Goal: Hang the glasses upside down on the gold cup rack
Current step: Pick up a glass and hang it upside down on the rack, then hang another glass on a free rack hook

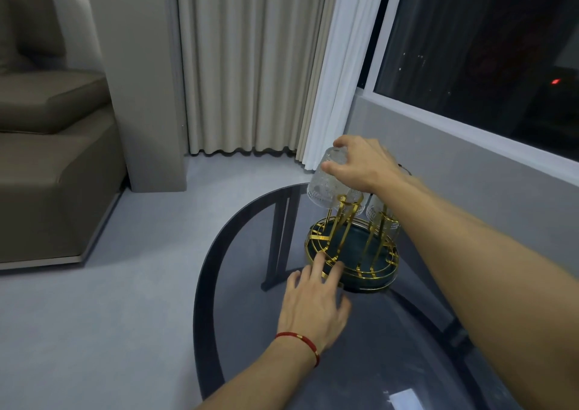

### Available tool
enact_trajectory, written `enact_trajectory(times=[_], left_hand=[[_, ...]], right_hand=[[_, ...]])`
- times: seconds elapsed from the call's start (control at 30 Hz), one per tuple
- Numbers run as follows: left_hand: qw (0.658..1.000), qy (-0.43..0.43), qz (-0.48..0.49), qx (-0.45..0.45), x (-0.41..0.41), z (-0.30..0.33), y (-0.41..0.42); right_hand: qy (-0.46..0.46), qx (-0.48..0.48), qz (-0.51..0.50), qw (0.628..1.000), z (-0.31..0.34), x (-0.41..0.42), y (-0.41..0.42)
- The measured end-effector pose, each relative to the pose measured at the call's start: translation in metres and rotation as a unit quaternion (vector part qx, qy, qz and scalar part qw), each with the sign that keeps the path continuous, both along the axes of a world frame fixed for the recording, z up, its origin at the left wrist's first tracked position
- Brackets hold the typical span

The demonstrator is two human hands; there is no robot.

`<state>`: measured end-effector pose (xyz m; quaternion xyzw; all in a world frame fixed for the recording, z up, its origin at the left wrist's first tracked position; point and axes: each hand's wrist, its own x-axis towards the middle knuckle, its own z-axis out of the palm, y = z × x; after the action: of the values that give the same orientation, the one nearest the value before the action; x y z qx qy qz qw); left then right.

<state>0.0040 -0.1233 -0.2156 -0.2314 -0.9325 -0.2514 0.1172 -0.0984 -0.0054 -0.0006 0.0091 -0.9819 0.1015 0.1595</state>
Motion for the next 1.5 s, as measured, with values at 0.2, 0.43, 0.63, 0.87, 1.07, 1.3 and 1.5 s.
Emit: enact_trajectory(times=[0.2, 0.43, 0.63, 0.87, 1.07, 1.3, 1.5], left_hand=[[1.000, -0.001, 0.001, 0.000, 0.000, 0.000, 0.000], [1.000, 0.005, -0.001, -0.006, 0.000, 0.002, -0.001], [0.999, 0.013, 0.001, -0.041, 0.000, 0.004, -0.001], [0.998, 0.031, -0.003, -0.063, 0.002, 0.008, -0.004], [0.996, -0.030, 0.033, -0.083, 0.017, 0.018, 0.010], [0.983, -0.024, -0.182, -0.002, 0.110, 0.047, 0.088], [0.910, -0.197, -0.304, 0.201, 0.183, 0.048, 0.156]], right_hand=[[-0.045, 0.138, -0.034, 0.989, -0.012, -0.005, -0.001], [-0.052, 0.181, -0.023, 0.982, -0.015, -0.001, -0.002], [-0.005, 0.184, 0.025, 0.983, -0.035, 0.041, 0.001], [0.016, 0.107, 0.039, 0.993, -0.074, 0.136, 0.004], [0.055, 0.042, 0.011, 0.998, -0.102, 0.240, 0.031], [0.100, -0.083, -0.166, 0.978, -0.103, 0.316, 0.092], [0.096, -0.144, -0.217, 0.961, -0.103, 0.349, 0.138]])
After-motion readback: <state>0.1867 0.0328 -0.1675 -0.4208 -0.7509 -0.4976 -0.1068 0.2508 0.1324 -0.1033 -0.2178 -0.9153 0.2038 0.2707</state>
